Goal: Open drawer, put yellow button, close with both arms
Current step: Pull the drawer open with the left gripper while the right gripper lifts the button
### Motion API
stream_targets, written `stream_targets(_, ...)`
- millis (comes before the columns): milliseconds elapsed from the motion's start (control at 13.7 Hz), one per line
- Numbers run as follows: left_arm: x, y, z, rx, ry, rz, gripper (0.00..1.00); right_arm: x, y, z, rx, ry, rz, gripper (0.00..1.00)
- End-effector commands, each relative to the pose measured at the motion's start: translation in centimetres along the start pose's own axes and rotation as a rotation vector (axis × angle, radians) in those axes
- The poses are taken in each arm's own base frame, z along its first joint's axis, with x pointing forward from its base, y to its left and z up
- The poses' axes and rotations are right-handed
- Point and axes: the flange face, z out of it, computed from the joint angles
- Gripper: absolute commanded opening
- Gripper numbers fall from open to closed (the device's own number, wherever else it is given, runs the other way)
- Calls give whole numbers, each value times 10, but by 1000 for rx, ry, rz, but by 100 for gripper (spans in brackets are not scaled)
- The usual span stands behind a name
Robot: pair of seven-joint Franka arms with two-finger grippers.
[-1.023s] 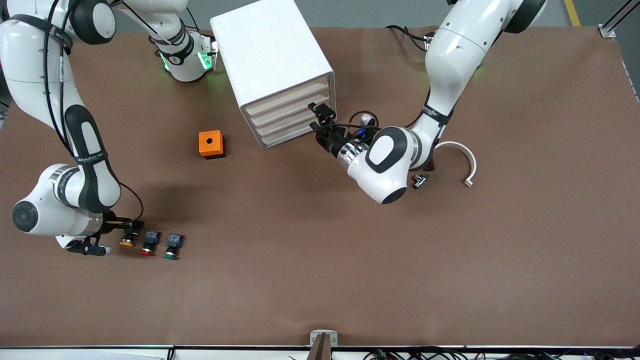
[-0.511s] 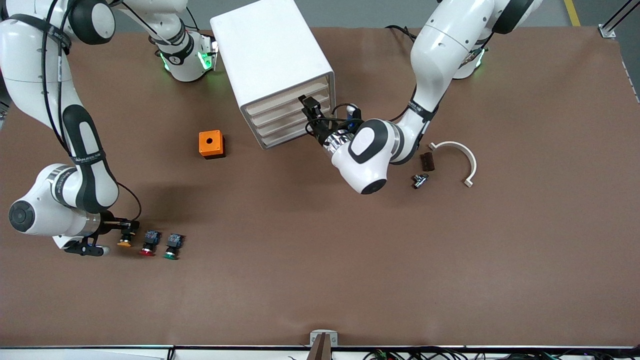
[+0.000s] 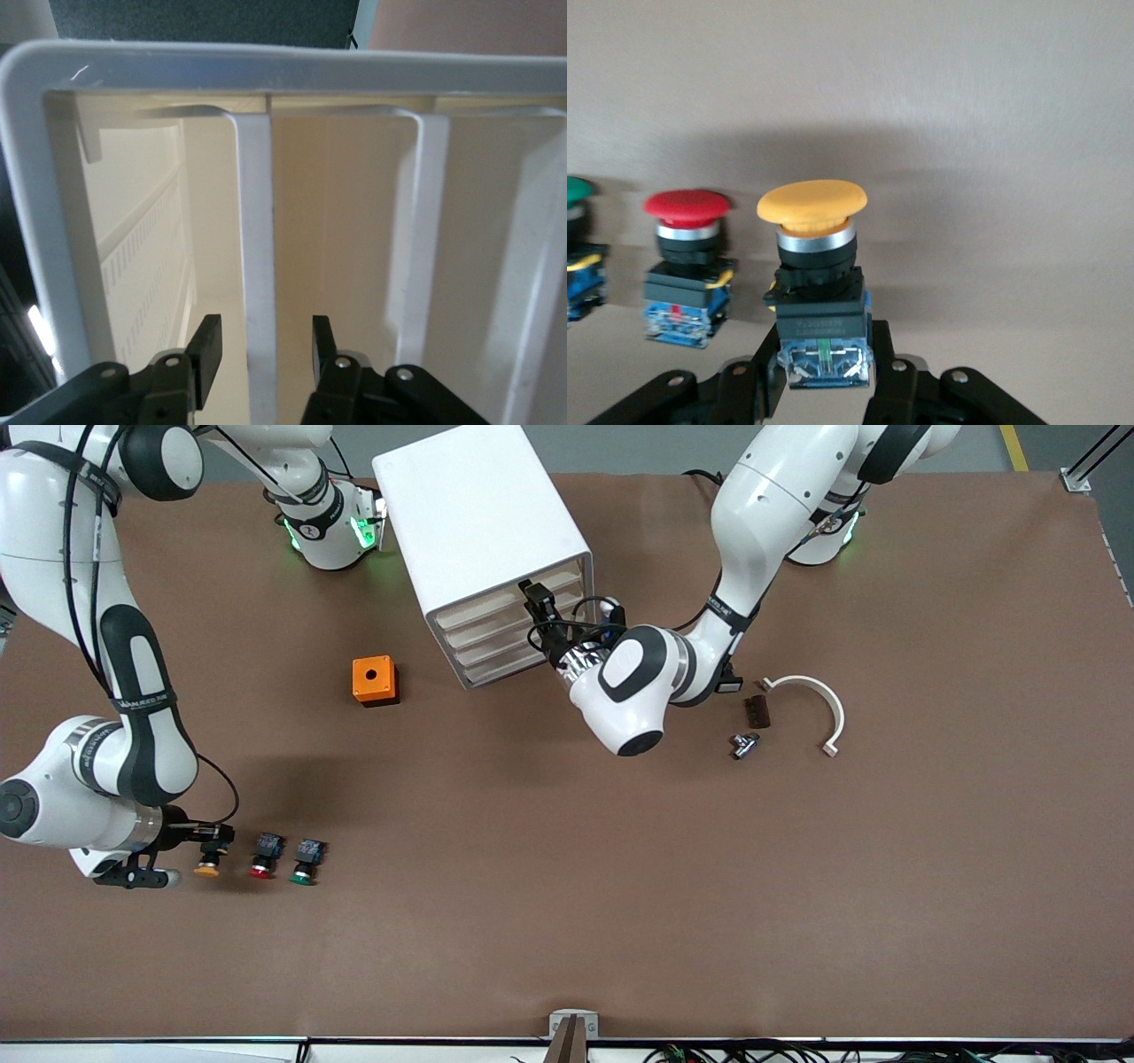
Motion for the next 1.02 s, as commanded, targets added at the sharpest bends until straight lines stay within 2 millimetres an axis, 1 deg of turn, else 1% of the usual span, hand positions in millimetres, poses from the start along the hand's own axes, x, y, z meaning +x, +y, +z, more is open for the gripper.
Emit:
stream_targets(0, -4, -2, -1, 17, -4, -2, 18, -2, -5, -46, -3, 44, -55, 5)
stream_targets(73, -3, -2, -8, 10, -11, -3, 13, -4, -7, -61, -6, 46, -61, 4)
stream_targets(146, -2, -2, -17, 2, -20, -2, 7, -5, -14, -72, -2, 41, -70, 4)
stream_targets(292, -1, -4, -44, -36, -37, 16, 3, -8, -32, -94, 2, 37, -82, 3)
stream_targets(511, -3, -15, -89, -74, -93, 59, 3, -13, -44, -117, 10, 36, -45, 2)
stream_targets(658, 2, -17, -120, -112, -130, 93, 4, -19, -55, -129, 22, 0, 16, 2)
stream_targets(804, 7, -15, -143, -151, -156, 126, 4, -24, -75, -140, 27, -24, 77, 2)
stream_targets(950, 13, -11, -161, -174, -178, 158, 4, -30, -102, -151, 28, -49, 157, 2)
